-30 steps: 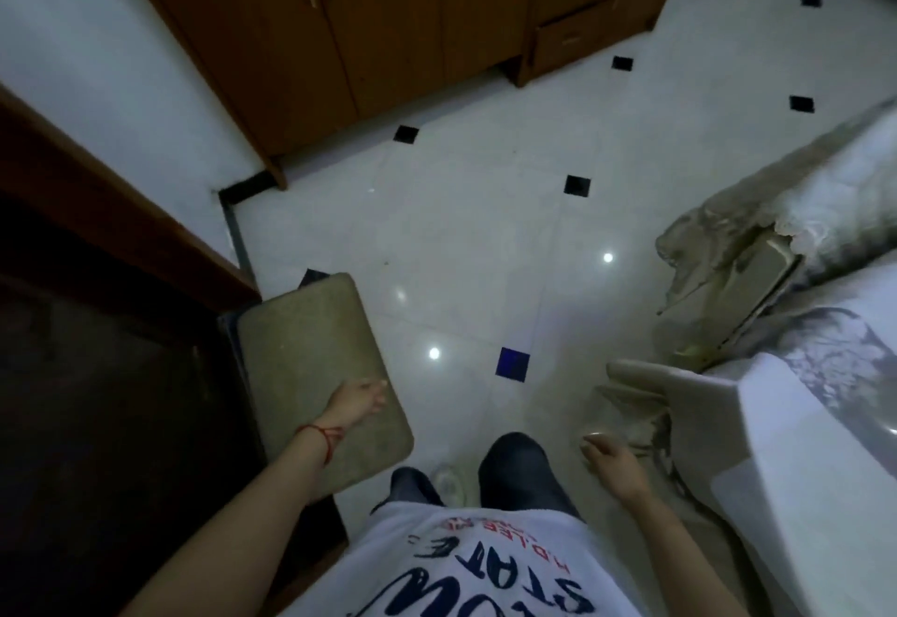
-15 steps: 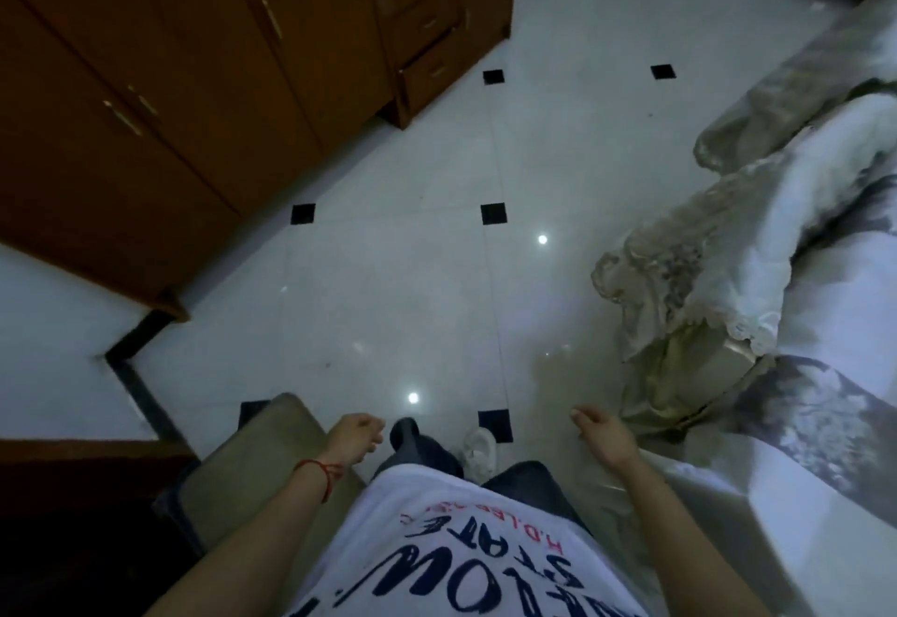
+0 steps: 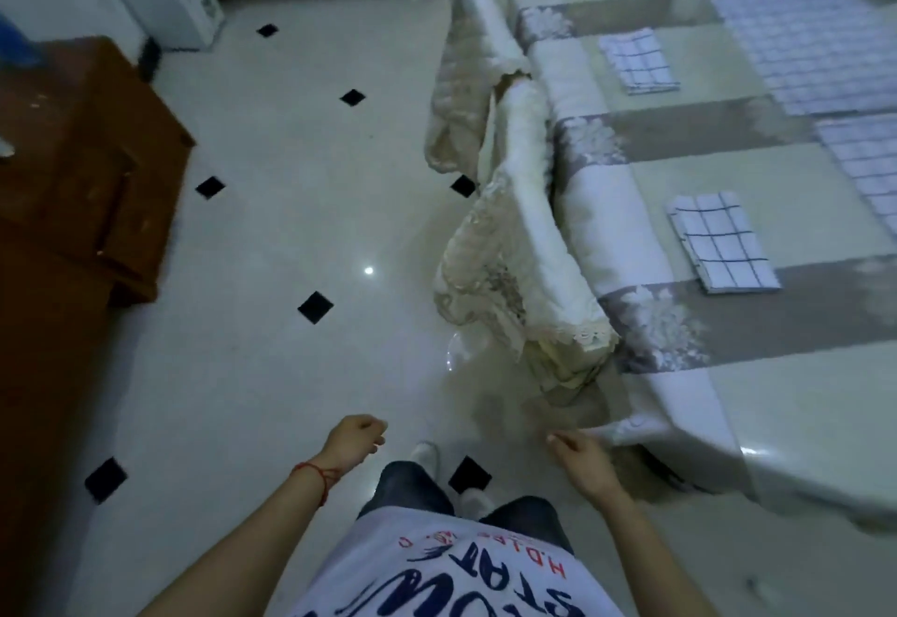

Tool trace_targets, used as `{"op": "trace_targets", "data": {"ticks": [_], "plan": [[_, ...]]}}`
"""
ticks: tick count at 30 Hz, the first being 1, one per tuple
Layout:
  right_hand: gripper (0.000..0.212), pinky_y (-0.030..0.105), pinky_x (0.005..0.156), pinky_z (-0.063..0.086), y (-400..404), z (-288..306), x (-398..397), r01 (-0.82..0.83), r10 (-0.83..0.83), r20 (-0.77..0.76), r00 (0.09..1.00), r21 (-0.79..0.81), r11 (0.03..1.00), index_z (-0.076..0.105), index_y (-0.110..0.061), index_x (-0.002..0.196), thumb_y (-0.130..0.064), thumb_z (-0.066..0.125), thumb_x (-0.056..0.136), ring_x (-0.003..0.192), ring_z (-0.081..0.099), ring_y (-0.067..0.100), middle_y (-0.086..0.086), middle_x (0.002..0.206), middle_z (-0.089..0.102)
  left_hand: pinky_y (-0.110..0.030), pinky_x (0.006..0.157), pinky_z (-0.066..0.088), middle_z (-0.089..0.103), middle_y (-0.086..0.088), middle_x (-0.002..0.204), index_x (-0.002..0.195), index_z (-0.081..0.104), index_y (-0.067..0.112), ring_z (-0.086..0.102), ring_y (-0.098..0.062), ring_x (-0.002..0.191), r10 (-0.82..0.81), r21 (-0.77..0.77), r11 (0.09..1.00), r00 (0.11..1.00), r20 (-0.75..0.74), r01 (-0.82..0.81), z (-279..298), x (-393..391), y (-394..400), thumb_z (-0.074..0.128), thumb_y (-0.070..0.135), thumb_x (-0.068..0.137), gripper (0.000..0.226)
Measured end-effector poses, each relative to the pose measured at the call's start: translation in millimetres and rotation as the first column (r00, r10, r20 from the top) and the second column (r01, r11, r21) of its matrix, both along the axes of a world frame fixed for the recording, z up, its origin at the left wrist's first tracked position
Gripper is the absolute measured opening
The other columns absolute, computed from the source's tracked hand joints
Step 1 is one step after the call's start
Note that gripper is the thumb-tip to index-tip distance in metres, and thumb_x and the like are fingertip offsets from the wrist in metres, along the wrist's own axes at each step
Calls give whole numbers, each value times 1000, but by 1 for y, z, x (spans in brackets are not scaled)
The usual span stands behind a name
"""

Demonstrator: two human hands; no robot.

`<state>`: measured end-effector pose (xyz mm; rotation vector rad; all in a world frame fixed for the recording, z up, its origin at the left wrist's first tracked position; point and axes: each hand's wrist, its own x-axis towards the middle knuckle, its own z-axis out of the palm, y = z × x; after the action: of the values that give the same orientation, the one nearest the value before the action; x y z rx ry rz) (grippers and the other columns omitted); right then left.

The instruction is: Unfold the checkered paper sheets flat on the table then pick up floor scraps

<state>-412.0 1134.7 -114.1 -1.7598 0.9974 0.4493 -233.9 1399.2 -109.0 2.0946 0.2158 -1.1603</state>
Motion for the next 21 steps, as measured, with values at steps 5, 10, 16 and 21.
{"op": "trace_targets", "data": {"ticks": [5, 10, 16, 21], "plan": [[26, 31, 78, 51, 19, 6, -15, 384, -386, 50, 921, 44, 922, 60, -1, 113, -16, 50, 94, 96, 60, 33, 16, 104, 62, -21, 63, 42, 61, -10, 95, 104, 62, 3, 55, -19, 86, -259, -69, 962, 963, 74, 264, 20, 66, -56, 49, 19, 93, 23], [16, 24, 69, 49, 27, 38, -16, 659, -673, 200, 712, 138, 739, 66, -13, 89, -12, 50, 93, 89, 59, 26, 13, 99, 64, -26, 79, 41, 63, -10, 100, 111, 61, 3, 58, -20, 89, -367, -206, 894, 915, 171, 397, 61, 83, -113, 48, 18, 94, 26], [17, 26, 77, 52, -18, 92, -6, 793, -755, 420, 504, 123, 597, 66, -7, 102, -7, 52, 91, 87, 63, 21, 8, 95, 68, -11, 61, 50, 73, 10, 71, 91, 67, 20, 67, -2, 67, -450, -412, 723, 830, 329, 555, 132, 85, -175, 49, 12, 93, 20], [19, 33, 82, 51, -90, 113, 10, 841, -747, 525, 408, 102, 531, 67, -21, 87, -8, 54, 90, 89, 64, 21, 2, 91, 68, -17, 62, 53, 72, 2, 78, 87, 68, 24, 66, -9, 69, -406, -525, 600, 795, 451, 604, 174, 91, -247, 49, 9, 92, 25]]}}
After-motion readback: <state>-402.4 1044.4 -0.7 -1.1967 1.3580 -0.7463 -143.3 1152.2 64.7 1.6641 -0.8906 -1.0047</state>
